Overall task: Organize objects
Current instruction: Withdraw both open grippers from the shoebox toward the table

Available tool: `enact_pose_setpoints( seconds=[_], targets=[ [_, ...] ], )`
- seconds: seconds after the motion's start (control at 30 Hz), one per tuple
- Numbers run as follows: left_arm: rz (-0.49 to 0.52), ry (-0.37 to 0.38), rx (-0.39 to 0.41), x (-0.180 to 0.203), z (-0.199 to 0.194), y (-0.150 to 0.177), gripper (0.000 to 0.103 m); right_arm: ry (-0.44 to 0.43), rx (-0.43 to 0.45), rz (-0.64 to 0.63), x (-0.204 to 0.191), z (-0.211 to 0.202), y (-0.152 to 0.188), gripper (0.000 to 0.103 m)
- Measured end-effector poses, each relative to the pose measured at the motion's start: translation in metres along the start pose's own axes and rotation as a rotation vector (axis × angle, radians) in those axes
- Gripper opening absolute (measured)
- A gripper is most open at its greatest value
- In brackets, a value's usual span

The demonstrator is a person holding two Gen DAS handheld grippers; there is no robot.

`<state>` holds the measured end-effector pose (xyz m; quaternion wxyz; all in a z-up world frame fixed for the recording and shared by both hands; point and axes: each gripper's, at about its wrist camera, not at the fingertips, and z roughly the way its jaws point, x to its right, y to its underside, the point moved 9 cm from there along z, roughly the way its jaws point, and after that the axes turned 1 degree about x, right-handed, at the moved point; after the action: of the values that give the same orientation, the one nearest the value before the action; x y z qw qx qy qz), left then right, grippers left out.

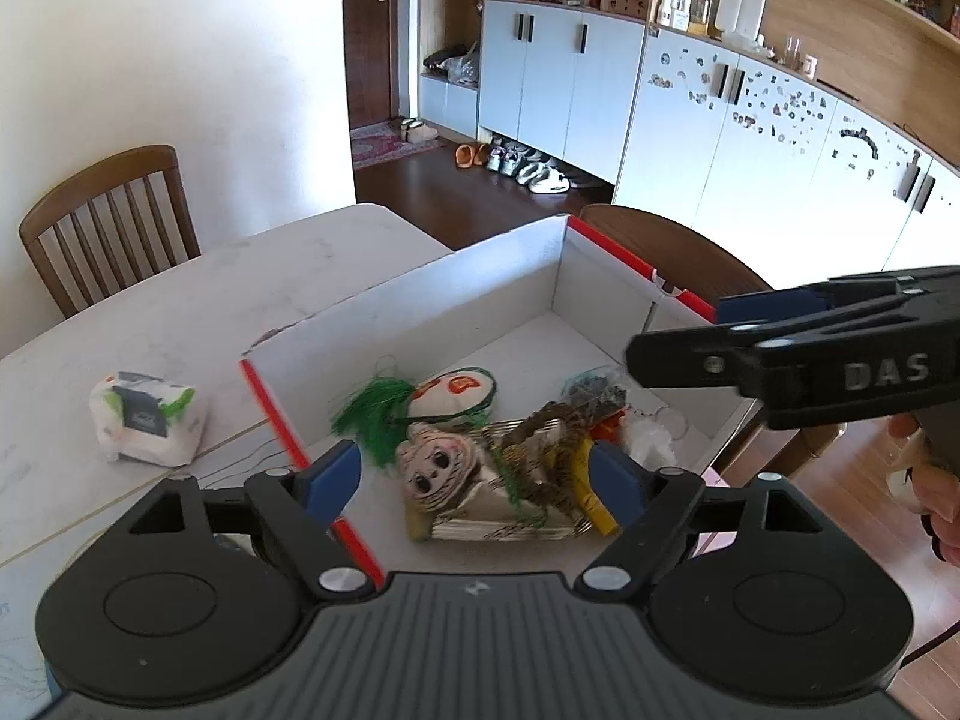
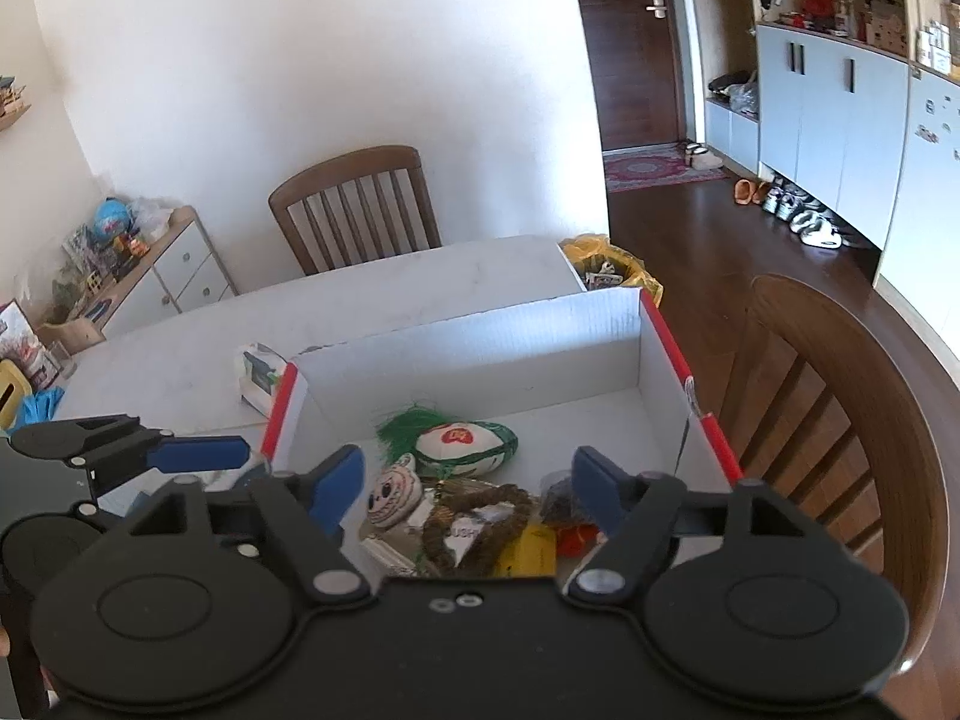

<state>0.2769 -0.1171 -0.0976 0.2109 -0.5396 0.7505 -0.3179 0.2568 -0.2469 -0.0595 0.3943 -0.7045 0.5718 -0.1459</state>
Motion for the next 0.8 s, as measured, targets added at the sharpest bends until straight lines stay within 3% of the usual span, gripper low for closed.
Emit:
enact_pose_setpoints(
  seconds=[0.37, 0.6, 0.8],
  targets=[
    [-0.002, 0.015, 0.024, -0.045, -0.026, 0.013, 0.085, 0.048, 0.053, 0.060, -0.032, -0.016, 0.015, 0.097],
    [-0.011, 0.019, 0.038, -0.076, -0.042, 0.018, 0.101, 0.087, 0.077, 0.081, -0.061, -0.023, 0.026, 0.098],
    [-0.004, 0.003, 0.051, -0.112, -0.050, 0.022, 0.101, 0.109, 0.076, 0.067, -0.094, -0.017, 0.040, 0.098]
  ],
)
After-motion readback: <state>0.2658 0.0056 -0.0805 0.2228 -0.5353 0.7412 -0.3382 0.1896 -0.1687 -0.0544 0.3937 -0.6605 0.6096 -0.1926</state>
